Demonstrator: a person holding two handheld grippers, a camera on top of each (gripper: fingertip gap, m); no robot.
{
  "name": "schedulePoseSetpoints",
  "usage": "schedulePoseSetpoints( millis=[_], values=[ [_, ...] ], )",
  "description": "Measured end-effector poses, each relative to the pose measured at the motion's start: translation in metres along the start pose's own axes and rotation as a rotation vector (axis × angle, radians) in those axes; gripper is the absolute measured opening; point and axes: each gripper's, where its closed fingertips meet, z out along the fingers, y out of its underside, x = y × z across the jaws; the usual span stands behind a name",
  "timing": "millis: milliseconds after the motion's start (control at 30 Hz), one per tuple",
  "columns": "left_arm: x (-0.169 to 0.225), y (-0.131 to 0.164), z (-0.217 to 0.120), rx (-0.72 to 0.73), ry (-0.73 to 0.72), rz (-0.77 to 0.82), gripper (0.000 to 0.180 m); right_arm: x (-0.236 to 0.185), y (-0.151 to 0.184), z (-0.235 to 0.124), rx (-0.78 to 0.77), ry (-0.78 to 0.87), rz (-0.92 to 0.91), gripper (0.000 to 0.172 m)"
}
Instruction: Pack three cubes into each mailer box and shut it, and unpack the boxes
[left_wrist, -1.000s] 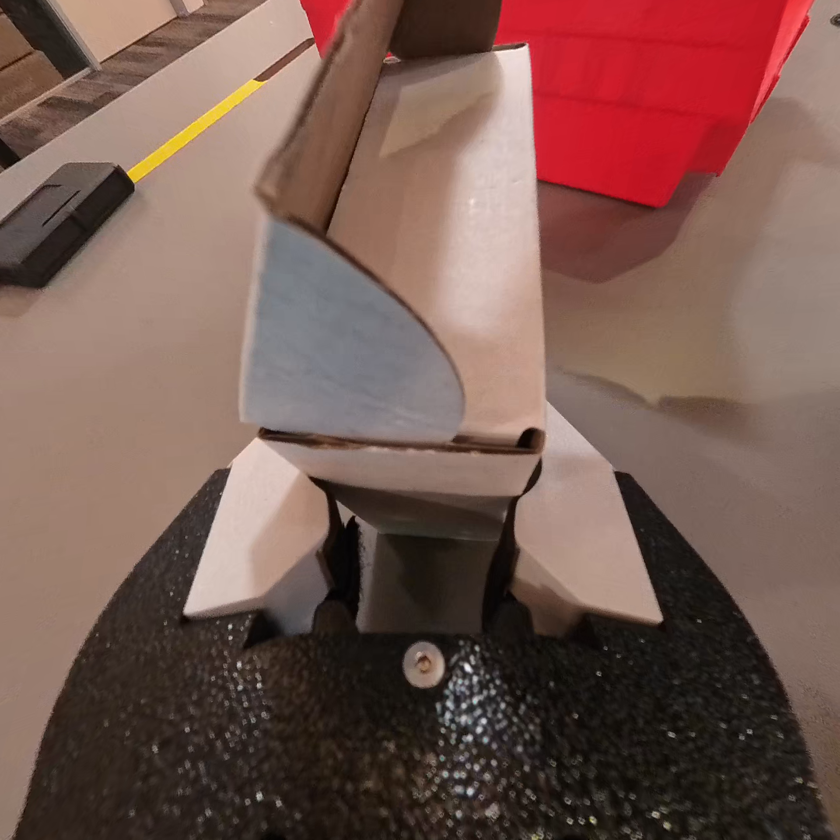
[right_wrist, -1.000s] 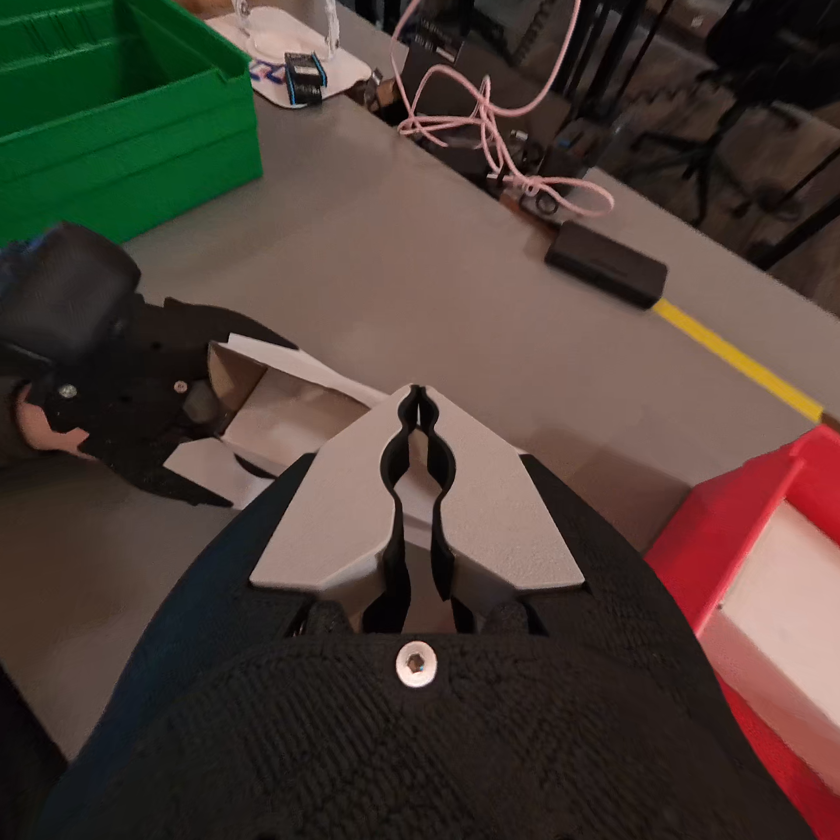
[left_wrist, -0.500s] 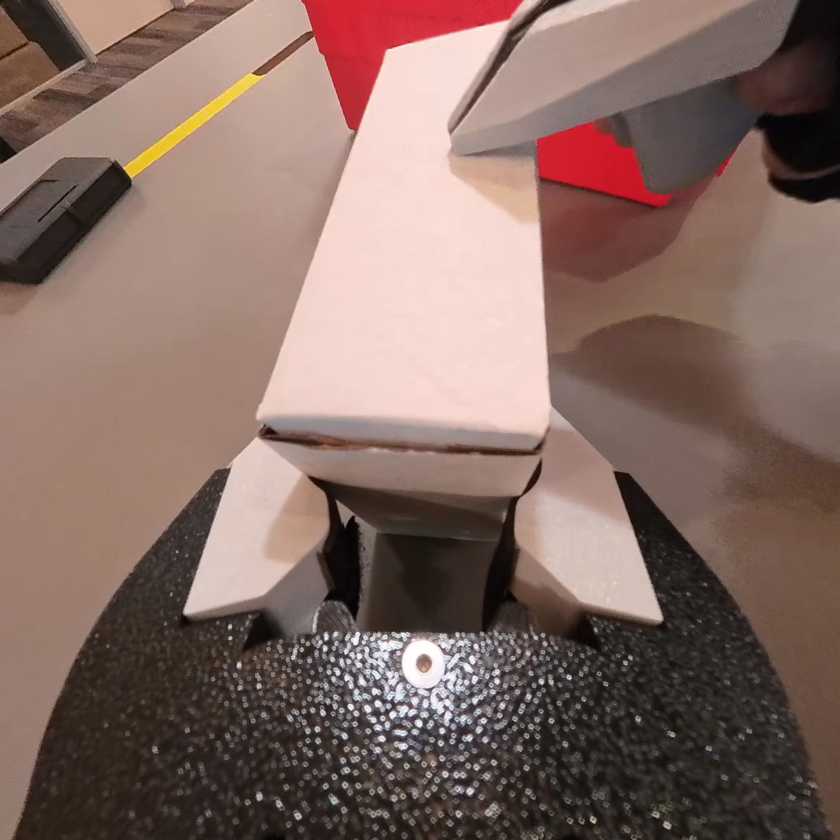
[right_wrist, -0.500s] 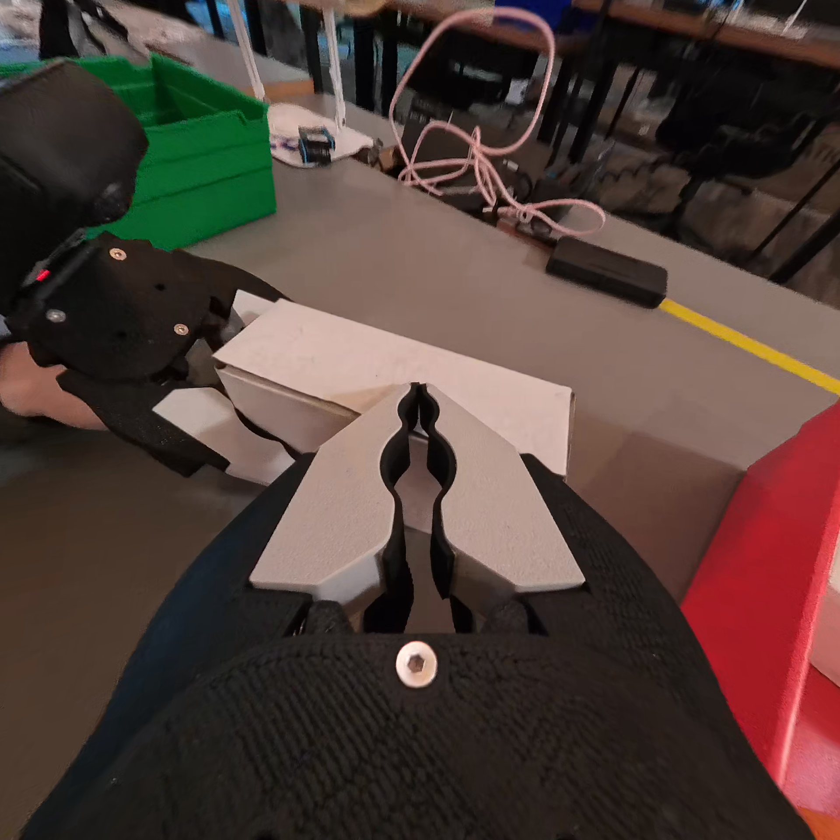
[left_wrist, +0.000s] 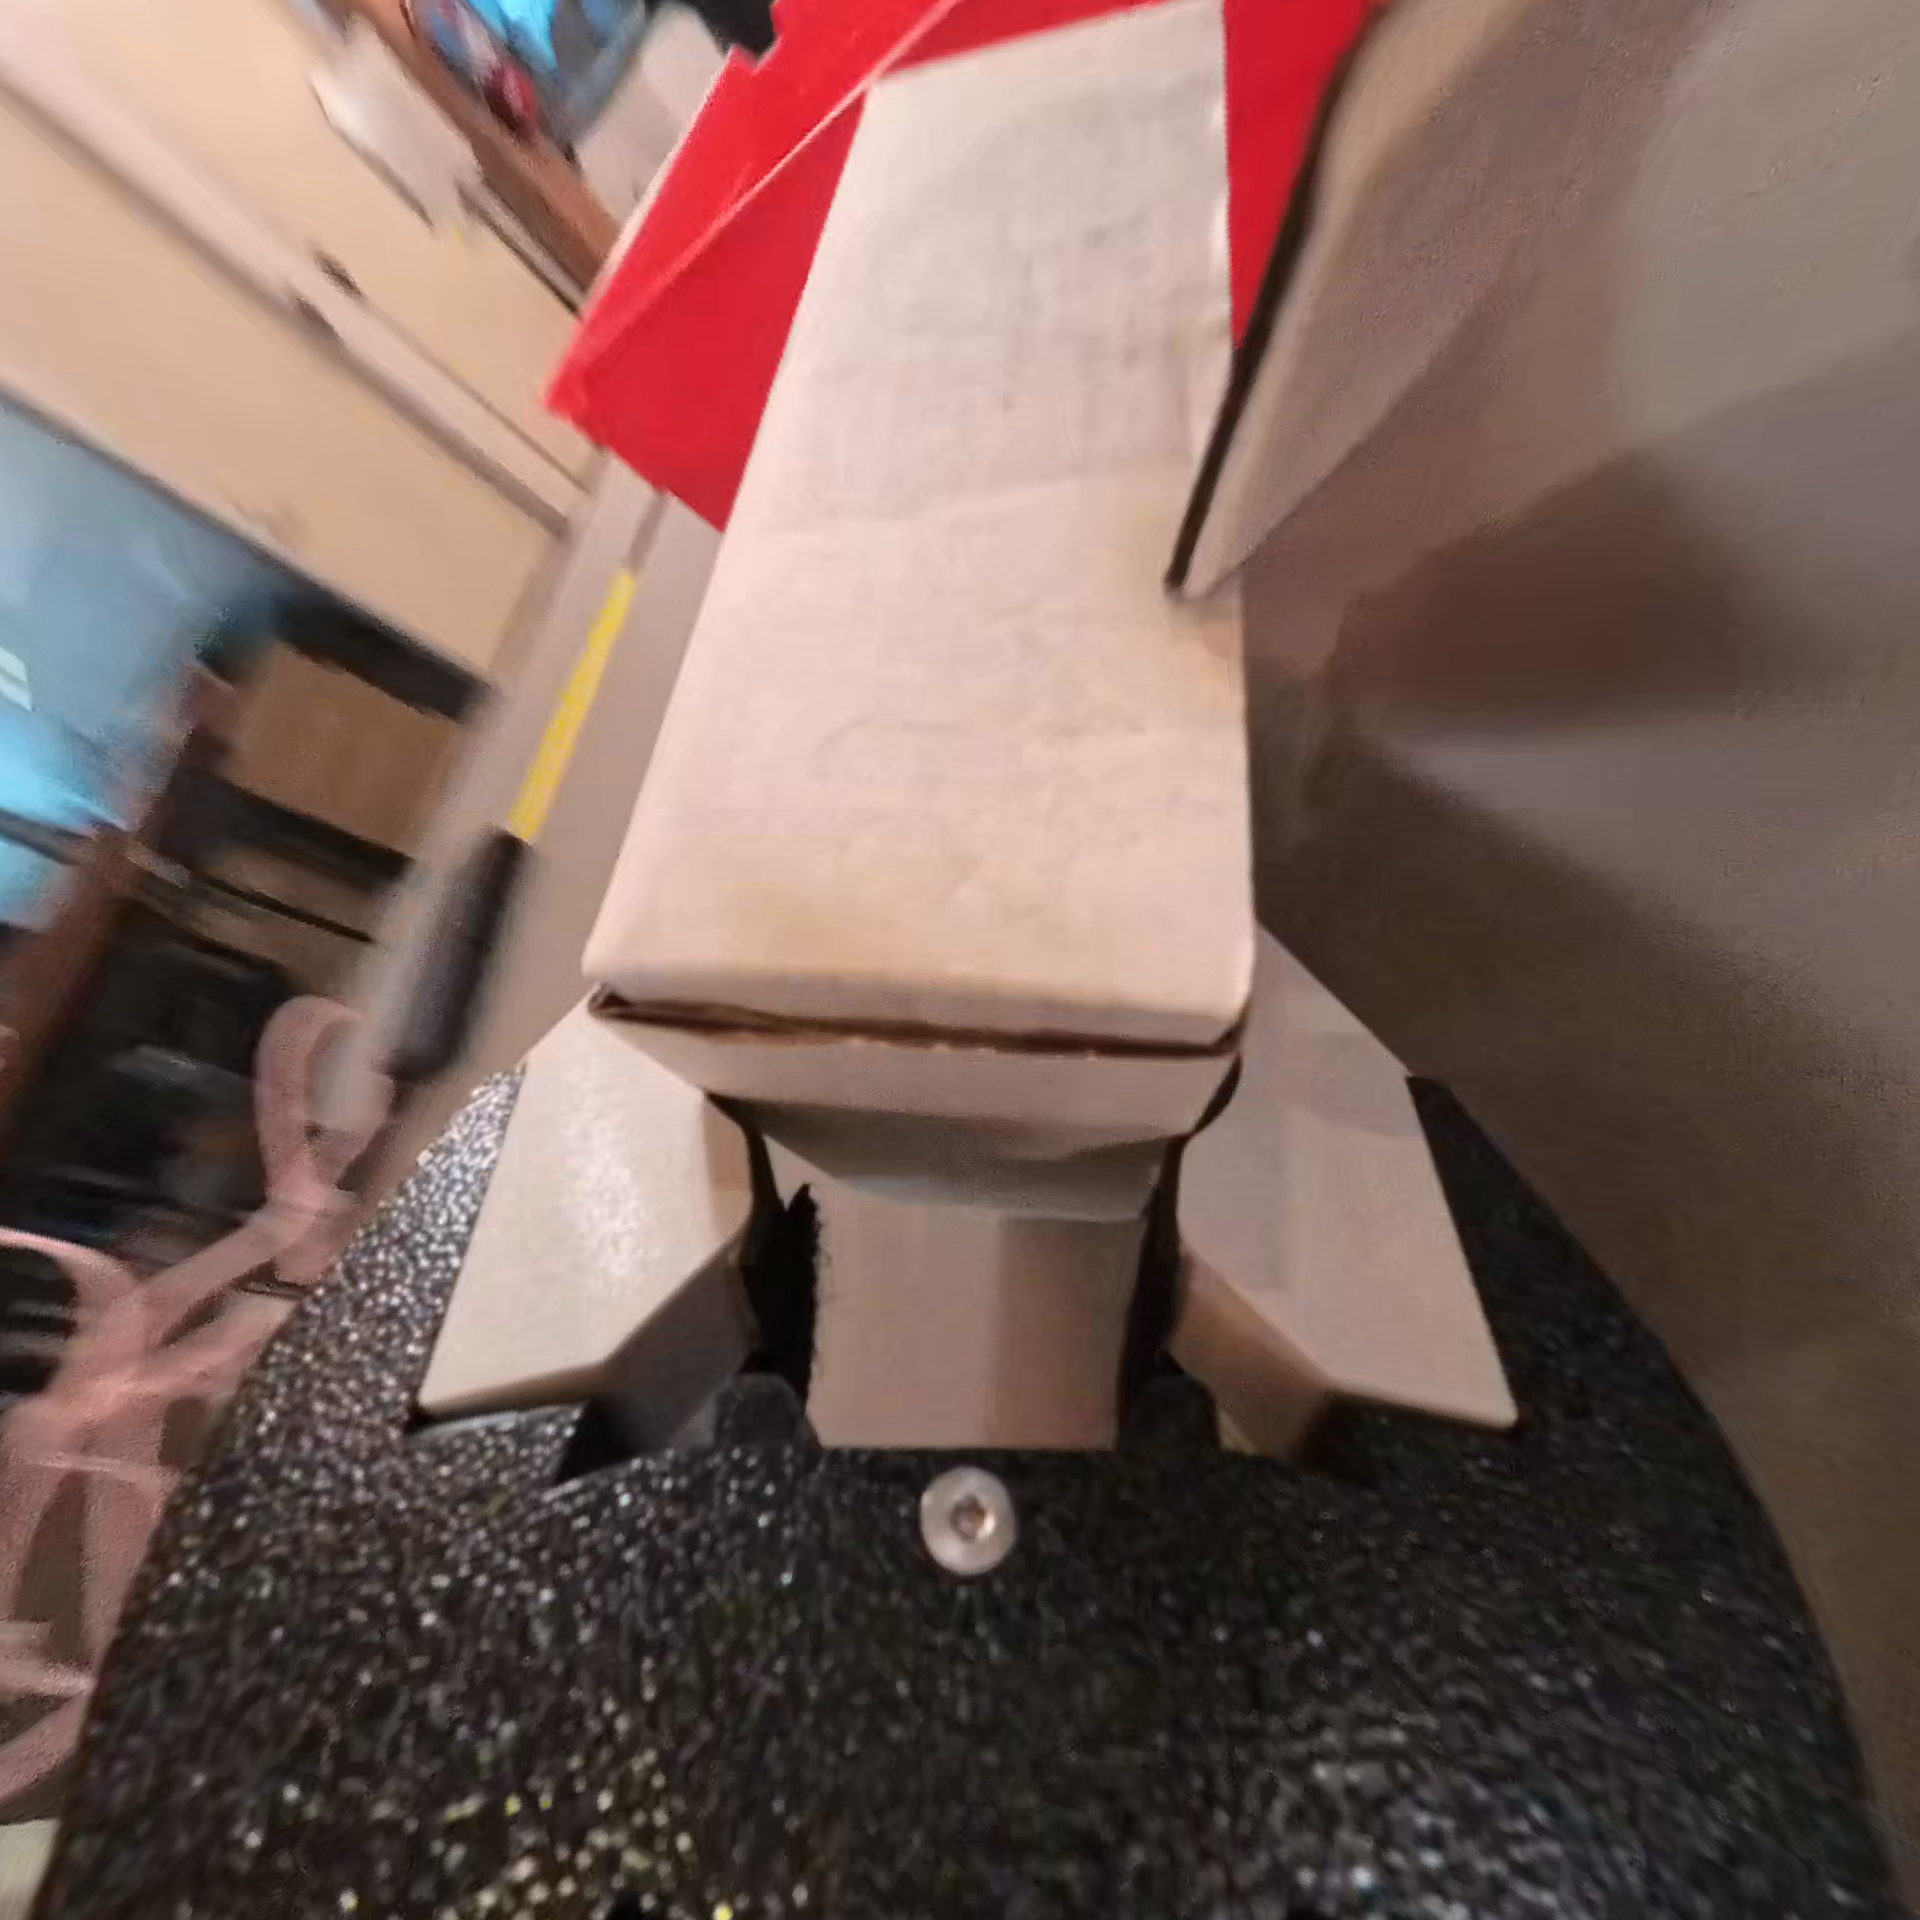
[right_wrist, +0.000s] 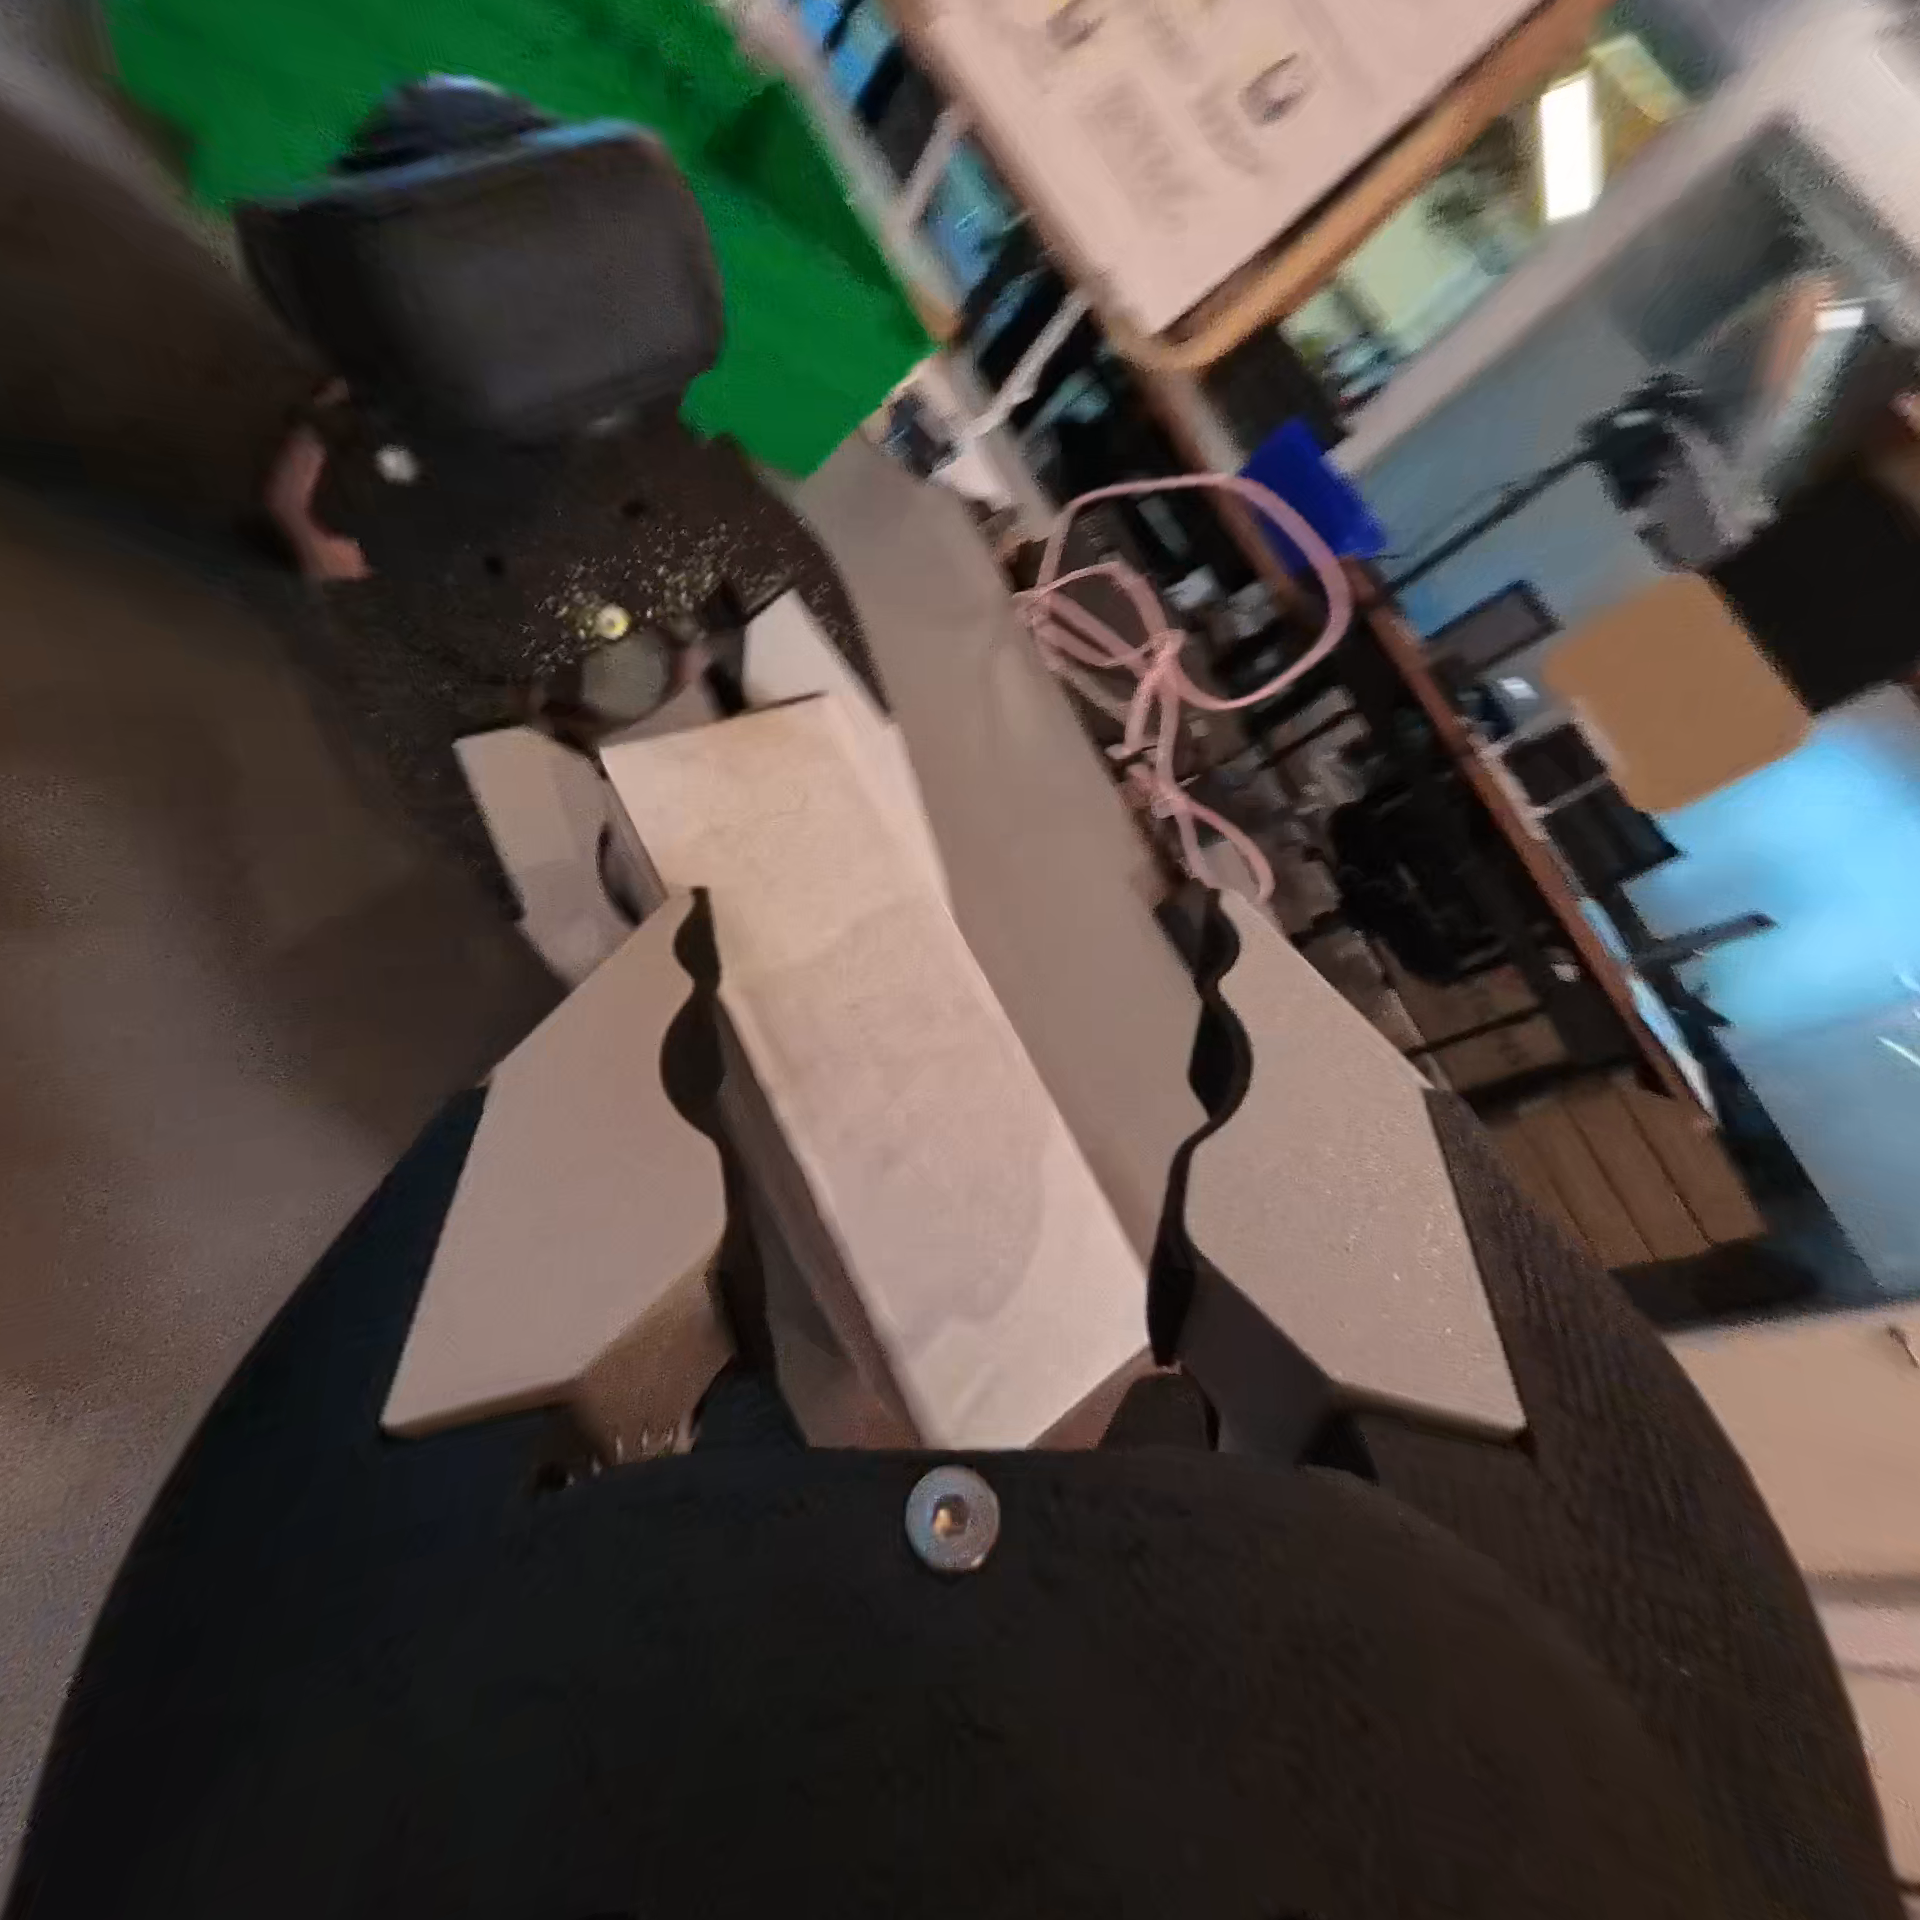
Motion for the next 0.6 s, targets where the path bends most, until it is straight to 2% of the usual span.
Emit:
schedulePoseSetpoints(
  millis=[67,100,167,233,300,333,367,400,500,600],
  values=[
    [-0.001,-0.002,-0.003,-0.004,-0.104,0.301,0.082,-0.026,0.011,-0.002,-0.13,-0.179,-0.065,0.098],
    [0.0,-0.005,-0.005,0.006,-0.131,0.37,0.082,-0.036,0.023,-0.004,-0.224,-0.246,-0.108,0.105],
    [0.002,-0.01,-0.007,0.024,-0.13,0.371,0.081,-0.049,0.055,-0.007,-0.434,-0.312,-0.225,0.106],
    [-0.001,-0.013,-0.01,0.044,-0.149,0.403,0.08,-0.057,0.072,-0.006,-0.511,-0.322,-0.306,0.106],
    [0.004,-0.015,-0.012,0.074,-0.165,0.522,0.08,-0.05,0.08,-0.002,-0.535,-0.248,-0.383,0.075],
    [0.007,-0.02,-0.015,0.123,-0.173,0.528,0.08,-0.047,0.08,-0.002,-0.532,-0.218,-0.419,0.073],
    [0.002,-0.028,-0.02,0.172,-0.209,0.485,0.08,-0.043,0.079,-0.003,-0.527,-0.188,-0.423,0.072],
    [-0.006,-0.037,-0.025,0.221,-0.25,0.411,0.09,-0.038,0.075,-0.007,-0.517,-0.161,-0.402,0.072],
    [-0.036,-0.048,-0.038,0.291,-0.306,0.121,0.133,0.002,0.057,-0.028,-0.449,0.001,-0.375,0.072],
    [-0.059,-0.048,-0.05,0.344,-0.369,-0.015,0.136,0.067,0.043,-0.068,-0.412,0.251,-0.382,0.071]
  ],
)
